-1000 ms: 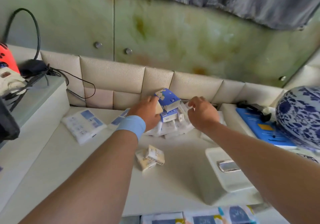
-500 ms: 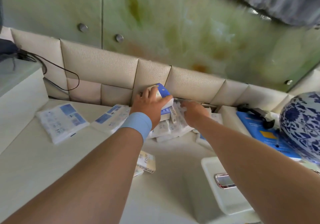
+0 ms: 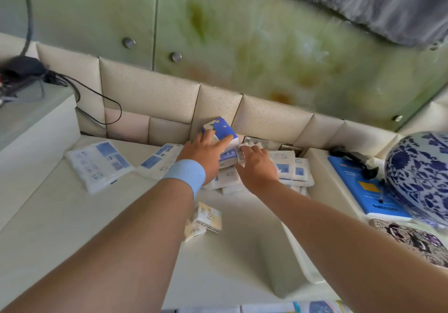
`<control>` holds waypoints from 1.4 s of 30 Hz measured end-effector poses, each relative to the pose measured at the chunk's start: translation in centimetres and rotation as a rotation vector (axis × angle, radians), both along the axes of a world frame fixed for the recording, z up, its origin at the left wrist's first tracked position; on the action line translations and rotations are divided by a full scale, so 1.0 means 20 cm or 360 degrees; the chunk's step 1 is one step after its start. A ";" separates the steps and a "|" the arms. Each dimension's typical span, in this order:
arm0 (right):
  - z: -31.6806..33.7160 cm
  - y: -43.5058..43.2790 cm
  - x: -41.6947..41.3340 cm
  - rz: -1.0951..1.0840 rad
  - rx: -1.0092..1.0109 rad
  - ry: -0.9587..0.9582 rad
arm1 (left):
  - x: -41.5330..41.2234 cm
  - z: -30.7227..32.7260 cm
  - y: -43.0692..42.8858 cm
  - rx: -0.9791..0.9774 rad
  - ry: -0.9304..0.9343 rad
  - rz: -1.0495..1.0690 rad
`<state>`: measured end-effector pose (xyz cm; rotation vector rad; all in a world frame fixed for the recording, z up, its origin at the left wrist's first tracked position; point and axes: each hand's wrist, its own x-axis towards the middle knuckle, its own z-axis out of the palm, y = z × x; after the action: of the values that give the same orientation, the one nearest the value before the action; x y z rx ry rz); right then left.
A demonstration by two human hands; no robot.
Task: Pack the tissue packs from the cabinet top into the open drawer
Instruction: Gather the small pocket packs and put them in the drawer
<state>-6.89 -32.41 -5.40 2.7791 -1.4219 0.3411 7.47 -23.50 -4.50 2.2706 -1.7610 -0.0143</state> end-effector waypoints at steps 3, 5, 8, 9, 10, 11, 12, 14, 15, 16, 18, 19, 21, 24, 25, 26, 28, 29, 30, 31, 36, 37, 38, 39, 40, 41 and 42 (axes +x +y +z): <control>0.02 0.02 0.01 -0.0052 -0.0062 -0.0141 | 0.03 -0.02 0.08 -0.0085 -0.0066 -0.0046; 0.05 0.07 -0.01 -0.0146 -0.0135 -0.0233 | 0.04 -0.03 0.15 -0.0132 -0.0083 -0.0141; 0.07 0.21 -0.09 -0.0217 -0.0251 -0.0407 | 0.03 -0.02 0.25 0.0014 0.0021 -0.0237; 0.07 0.26 -0.12 -0.0203 -0.0294 -0.0468 | 0.02 -0.03 0.27 0.0089 0.0028 -0.0260; 0.06 0.32 -0.14 -0.0177 -0.0328 -0.0531 | 0.01 -0.04 0.30 0.0174 0.0010 -0.0279; 0.05 0.38 -0.17 -0.0142 -0.0339 -0.0577 | 0.00 -0.05 0.32 0.0270 -0.0010 -0.0286; 0.03 0.43 -0.19 -0.0097 -0.0327 -0.0597 | -0.02 -0.06 0.34 0.0393 -0.0028 -0.0281; 0.00 0.54 -0.24 0.0036 -0.0274 -0.0555 | -0.08 -0.06 0.39 0.0653 -0.0083 -0.0261; -0.01 0.60 -0.26 0.0122 -0.0226 -0.0498 | -0.11 -0.06 0.41 0.0760 -0.0098 -0.0249; -0.02 0.66 -0.28 0.0202 -0.0159 -0.0414 | -0.14 -0.07 0.45 0.0839 -0.0071 -0.0219; -0.04 0.76 -0.31 0.0301 0.0022 -0.0196 | -0.20 -0.09 0.53 0.0908 0.0026 -0.0148; -0.04 0.82 -0.33 0.0322 0.0114 -0.0104 | -0.22 -0.10 0.57 0.0892 0.0039 -0.0136; -0.05 0.90 -0.37 0.0321 0.0219 0.0003 | -0.26 -0.12 0.65 0.0798 0.0064 -0.0114; -0.05 0.97 -0.45 0.0284 0.0343 0.0053 | -0.34 -0.16 0.77 0.0644 0.0221 -0.0037; -0.05 0.98 -0.48 0.0279 0.0377 0.0048 | -0.36 -0.18 0.81 0.0616 0.0252 -0.0026; -0.06 1.00 -0.51 0.0277 0.0397 0.0028 | -0.38 -0.19 0.85 0.0597 0.0264 -0.0017; -0.06 1.05 -0.59 0.0273 0.0419 -0.0045 | -0.42 -0.21 0.94 0.0577 0.0280 -0.0008; -0.06 1.08 -0.63 0.0269 0.0417 -0.0081 | -0.45 -0.20 0.98 0.0571 0.0294 -0.0017; -0.07 1.11 -0.67 0.0270 0.0409 -0.0097 | -0.48 -0.20 1.02 0.0570 0.0311 -0.0040; -0.08 1.14 -0.71 0.0271 0.0392 -0.0090 | -0.51 -0.19 1.06 0.0564 0.0322 -0.0067; -0.13 1.31 -0.90 0.0110 0.0305 -0.0052 | -0.72 -0.19 1.25 0.0603 0.0291 -0.0182; -0.13 1.35 -0.93 0.0063 0.0310 0.0055 | -0.75 -0.21 1.28 0.0646 0.0290 -0.0186; -0.14 1.39 -0.95 0.0030 0.0324 0.0193 | -0.78 -0.24 1.31 0.0689 0.0286 -0.0187; -0.14 1.42 -0.97 0.0002 0.0333 0.0317 | -0.80 -0.27 1.34 0.0721 0.0283 -0.0182; -0.16 1.45 -1.00 -0.0015 0.0346 0.0411 | -0.82 -0.29 1.37 0.0760 0.0289 -0.0176; -0.17 1.47 -1.02 -0.0023 0.0380 0.0472 | -0.83 -0.32 1.39 0.0803 0.0304 -0.0167; -0.19 1.49 -1.05 -0.0014 0.0438 0.0504 | -0.85 -0.34 1.41 0.0843 0.0310 -0.0160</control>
<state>-27.86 -2.56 -9.15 2.8557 -1.4963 -0.3075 -9.61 4.61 -11.29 2.4014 -1.9305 -0.7794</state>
